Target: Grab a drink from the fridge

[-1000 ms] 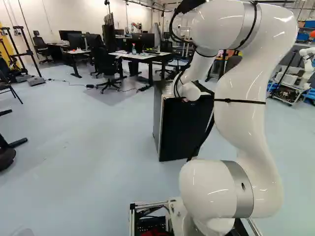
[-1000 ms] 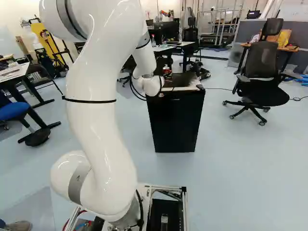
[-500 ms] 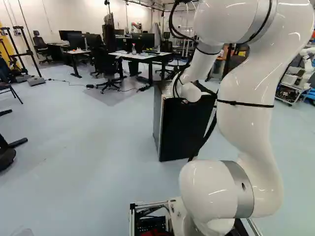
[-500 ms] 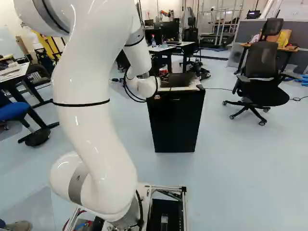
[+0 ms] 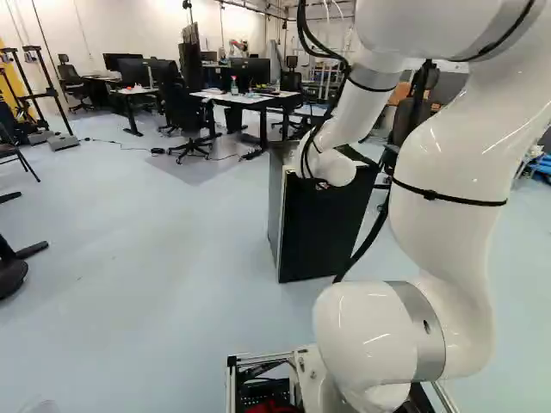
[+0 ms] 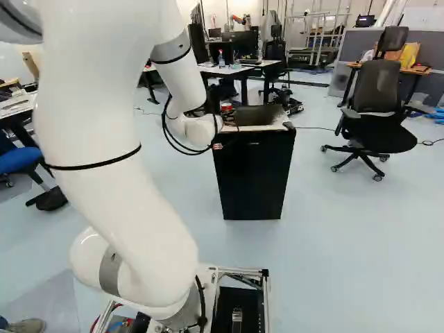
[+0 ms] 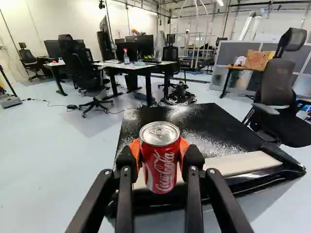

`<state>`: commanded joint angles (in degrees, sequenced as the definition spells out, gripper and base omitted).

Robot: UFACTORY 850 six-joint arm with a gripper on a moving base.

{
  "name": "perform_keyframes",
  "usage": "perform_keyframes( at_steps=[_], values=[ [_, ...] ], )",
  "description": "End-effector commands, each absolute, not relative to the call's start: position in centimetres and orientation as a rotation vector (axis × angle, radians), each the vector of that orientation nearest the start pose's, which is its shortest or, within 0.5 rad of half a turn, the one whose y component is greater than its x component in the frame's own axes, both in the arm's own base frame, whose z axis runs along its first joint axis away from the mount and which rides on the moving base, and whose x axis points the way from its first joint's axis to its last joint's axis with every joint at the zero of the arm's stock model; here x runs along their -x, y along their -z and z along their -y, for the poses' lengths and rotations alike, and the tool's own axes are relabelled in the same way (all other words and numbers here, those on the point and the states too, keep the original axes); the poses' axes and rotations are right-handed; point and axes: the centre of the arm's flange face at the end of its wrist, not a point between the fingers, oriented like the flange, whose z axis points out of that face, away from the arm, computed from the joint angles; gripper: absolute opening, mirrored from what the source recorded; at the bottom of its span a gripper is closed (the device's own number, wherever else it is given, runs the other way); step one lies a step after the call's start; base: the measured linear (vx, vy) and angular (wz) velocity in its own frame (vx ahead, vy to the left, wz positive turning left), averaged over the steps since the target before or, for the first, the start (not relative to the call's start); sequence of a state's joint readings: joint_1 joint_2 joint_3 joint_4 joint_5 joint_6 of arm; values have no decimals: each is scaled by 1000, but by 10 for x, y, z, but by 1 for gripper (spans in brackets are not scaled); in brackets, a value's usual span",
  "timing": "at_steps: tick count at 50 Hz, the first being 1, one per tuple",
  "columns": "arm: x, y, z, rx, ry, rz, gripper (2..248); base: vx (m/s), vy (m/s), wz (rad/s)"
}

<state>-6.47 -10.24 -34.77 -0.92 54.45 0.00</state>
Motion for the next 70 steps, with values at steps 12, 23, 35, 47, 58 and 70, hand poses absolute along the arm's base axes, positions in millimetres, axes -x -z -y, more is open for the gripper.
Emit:
perform_keyframes(
  at_steps=[12, 23, 35, 47, 58, 70],
  values=[
    [-424, -403, 36, 2495, 1990, -90, 98, 0, 0, 0],
    [-387, -399, 25, 2511, 1950, -69, 98, 0, 0, 0],
    [-352, -392, 16, 2525, 1912, -48, 98, 0, 0, 0],
    [-322, -384, 9, 2537, 1881, -31, 98, 0, 0, 0],
    [-302, -377, 5, 2545, 1859, -19, 98, 0, 0, 0],
    [-285, -371, 2, 2552, 1841, -9, 98, 0, 0, 0]
  ],
)
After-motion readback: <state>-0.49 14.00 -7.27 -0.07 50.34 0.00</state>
